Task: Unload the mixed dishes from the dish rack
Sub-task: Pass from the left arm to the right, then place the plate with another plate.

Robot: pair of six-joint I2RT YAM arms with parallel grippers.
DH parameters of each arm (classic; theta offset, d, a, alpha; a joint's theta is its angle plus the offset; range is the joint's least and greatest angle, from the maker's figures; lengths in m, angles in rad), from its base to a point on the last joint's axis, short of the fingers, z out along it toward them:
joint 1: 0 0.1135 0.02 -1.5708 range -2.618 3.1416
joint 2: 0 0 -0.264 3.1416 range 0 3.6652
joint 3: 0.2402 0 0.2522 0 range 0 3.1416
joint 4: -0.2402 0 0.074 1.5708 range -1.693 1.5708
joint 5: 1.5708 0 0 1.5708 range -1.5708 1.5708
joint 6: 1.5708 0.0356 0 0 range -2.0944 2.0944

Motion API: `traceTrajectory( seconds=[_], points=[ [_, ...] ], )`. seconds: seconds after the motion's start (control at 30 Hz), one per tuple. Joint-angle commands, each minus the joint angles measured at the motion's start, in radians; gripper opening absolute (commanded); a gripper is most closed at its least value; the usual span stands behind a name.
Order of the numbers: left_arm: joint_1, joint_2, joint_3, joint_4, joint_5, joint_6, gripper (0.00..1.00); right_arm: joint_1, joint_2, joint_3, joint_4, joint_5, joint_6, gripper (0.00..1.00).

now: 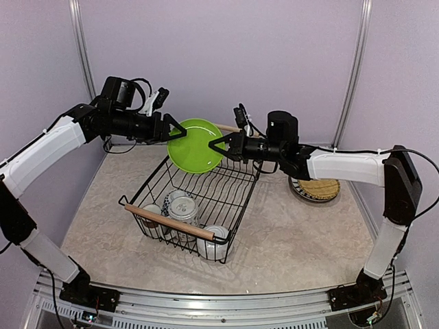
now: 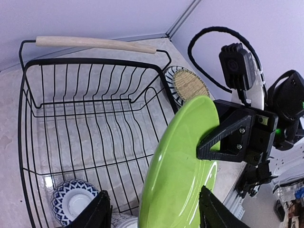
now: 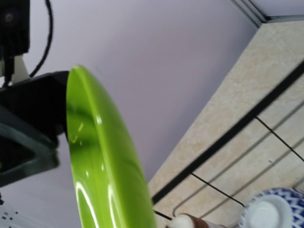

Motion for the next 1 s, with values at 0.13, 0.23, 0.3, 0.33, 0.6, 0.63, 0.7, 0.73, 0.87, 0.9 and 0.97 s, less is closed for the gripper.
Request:
traceTrajectory(
  seconds=[0.13, 0.23, 0.3, 0.33, 0.6, 0.63, 0.7, 0.73, 0.87, 0.9, 0.97],
  points=[
    [-0.006, -0.034, -0.014, 0.014, -0.101, 0.018, 0.82, -0.1, -0.191, -0.118, -0.097, 0.065, -0.074, 0.0],
    [-0.01, -0.045, -0.016, 0.013, -0.133, 0.02, 0.9, -0.154, -0.283, -0.176, -0.167, 0.103, -0.111, 0.0],
    [-0.013, -0.046, -0.013, 0.009, -0.147, 0.02, 0.93, -0.2, -0.351, -0.222, -0.207, 0.125, -0.125, 0.0],
    [-0.013, -0.046, -0.013, 0.007, -0.151, 0.019, 0.95, -0.224, -0.389, -0.248, -0.227, 0.138, -0.131, 0.0],
    [-0.022, -0.045, -0.011, 0.003, -0.16, 0.02, 0.99, -0.502, -0.684, -0.438, -0.438, 0.27, -0.143, 0.0],
    [-0.025, -0.044, -0.012, 0.003, -0.16, 0.02, 0.99, -0.542, -0.704, -0.457, -0.463, 0.276, -0.135, 0.0],
    [-0.027, -0.043, -0.011, 0.003, -0.162, 0.02, 0.99, -0.615, -0.73, -0.503, -0.474, 0.253, -0.123, 0.0],
    [-0.028, -0.042, -0.011, 0.003, -0.162, 0.02, 0.99, -0.649, -0.735, -0.53, -0.473, 0.239, -0.115, 0.0],
    [-0.032, -0.038, -0.013, 0.003, -0.168, 0.02, 0.99, -0.765, -0.718, -0.583, -0.454, 0.175, -0.103, 0.0],
    [-0.034, -0.036, -0.011, 0.003, -0.171, 0.02, 0.99, -0.787, -0.705, -0.59, -0.445, 0.155, -0.104, 0.0],
    [-0.037, -0.036, -0.011, 0.002, -0.174, 0.022, 0.99, -0.825, -0.671, -0.598, -0.433, 0.128, -0.11, 0.0]
  ],
)
